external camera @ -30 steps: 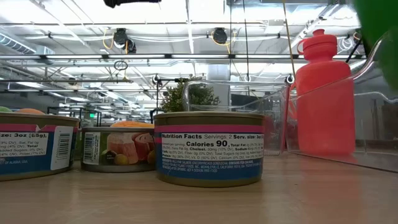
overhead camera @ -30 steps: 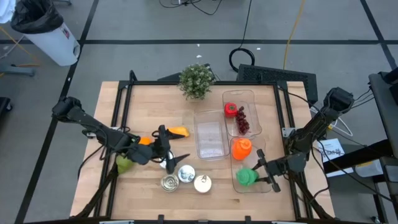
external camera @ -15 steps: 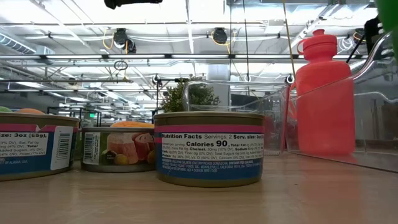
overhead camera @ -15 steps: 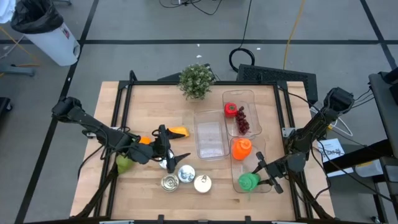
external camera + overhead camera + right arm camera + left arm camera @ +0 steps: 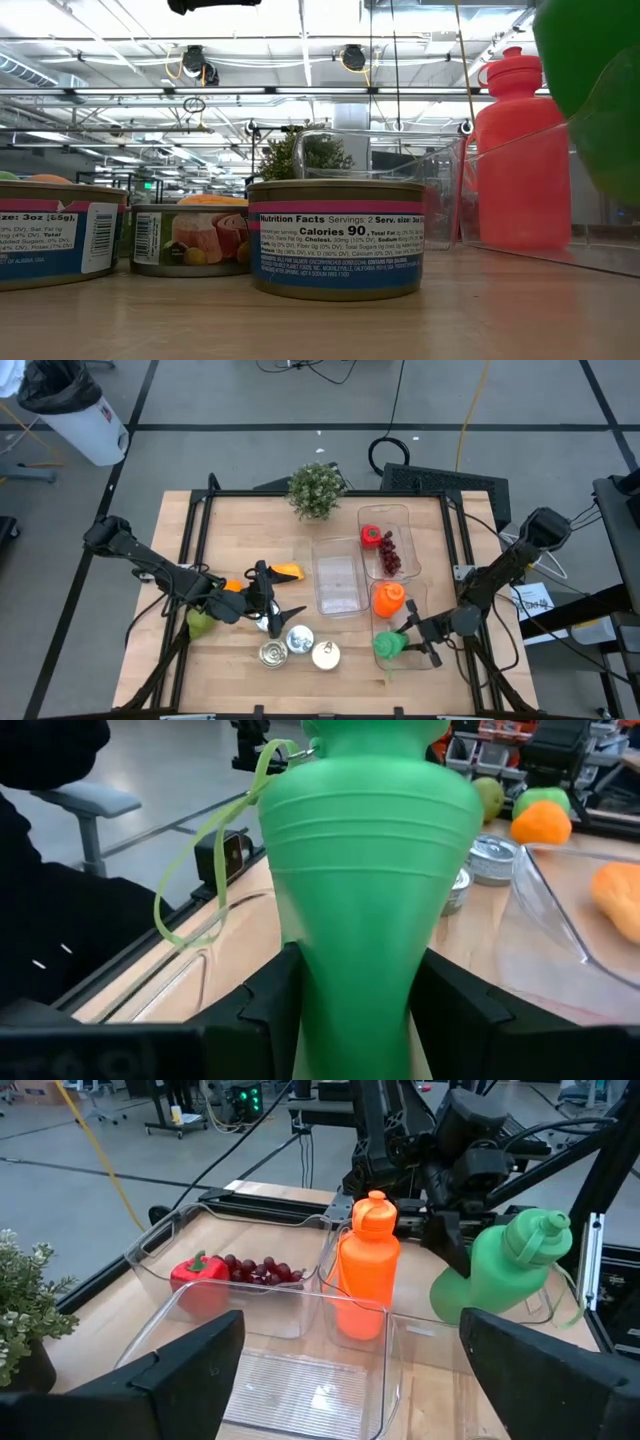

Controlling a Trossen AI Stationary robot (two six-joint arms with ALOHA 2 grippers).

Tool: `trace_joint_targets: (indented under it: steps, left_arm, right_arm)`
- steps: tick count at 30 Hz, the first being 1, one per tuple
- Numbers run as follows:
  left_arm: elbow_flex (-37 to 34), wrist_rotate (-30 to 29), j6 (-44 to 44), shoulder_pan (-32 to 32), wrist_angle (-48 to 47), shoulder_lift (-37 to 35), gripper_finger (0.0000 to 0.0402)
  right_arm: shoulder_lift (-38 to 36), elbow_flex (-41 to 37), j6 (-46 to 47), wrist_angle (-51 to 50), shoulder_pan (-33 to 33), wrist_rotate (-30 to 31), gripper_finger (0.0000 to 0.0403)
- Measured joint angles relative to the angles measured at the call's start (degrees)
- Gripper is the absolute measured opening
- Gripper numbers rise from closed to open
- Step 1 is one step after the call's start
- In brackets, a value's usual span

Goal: Pick & Place Food Item
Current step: Put the green water bottle into the bottom transparent bin

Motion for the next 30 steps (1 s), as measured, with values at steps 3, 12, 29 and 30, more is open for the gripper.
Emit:
trace_joint_targets:
  steps: [3,12,29,30]
  left_arm:
    - [0.00,0.02,0.00,0.00,-0.02,0.00,0.0369]
    - [0.00,0.06,0.00,0.00,-0.02,0.00,0.0376]
    - [0.00,0.06,-0.04,0.00,-0.04,0.00,0.0365]
    - [0.00,0.06,-0.04,0.00,-0.04,0.00,0.0365]
  right_arm:
    - [0.67,0.00,2.40,0.20,0.00,0.00,0.0155]
    - [0.92,0.00,5.56,0.20,0.02,0.04,0.0211]
    - [0.88,0.02,1.99,6.32,0.02,0.04,0.0266]
    - [0.86,0.02,0.90,7.47,0.04,0.04,0.0266]
